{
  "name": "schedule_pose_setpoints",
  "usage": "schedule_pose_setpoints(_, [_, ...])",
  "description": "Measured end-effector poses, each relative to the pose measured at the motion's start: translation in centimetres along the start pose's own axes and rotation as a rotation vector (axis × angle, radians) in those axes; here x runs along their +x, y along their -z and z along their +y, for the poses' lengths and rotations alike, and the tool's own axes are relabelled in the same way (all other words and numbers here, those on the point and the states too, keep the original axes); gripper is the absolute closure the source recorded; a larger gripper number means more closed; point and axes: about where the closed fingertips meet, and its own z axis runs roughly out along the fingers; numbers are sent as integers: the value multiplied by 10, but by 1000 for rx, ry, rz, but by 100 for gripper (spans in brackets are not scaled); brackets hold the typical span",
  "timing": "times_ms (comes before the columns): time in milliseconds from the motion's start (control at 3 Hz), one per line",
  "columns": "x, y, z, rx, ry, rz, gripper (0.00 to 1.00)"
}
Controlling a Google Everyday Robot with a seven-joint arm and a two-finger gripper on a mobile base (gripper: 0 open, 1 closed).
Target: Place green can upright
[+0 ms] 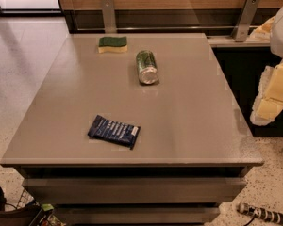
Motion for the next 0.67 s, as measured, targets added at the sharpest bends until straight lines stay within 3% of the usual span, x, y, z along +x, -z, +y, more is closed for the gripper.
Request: schedule_pose_setpoints(667, [-2,3,-10,14,-25,0,0])
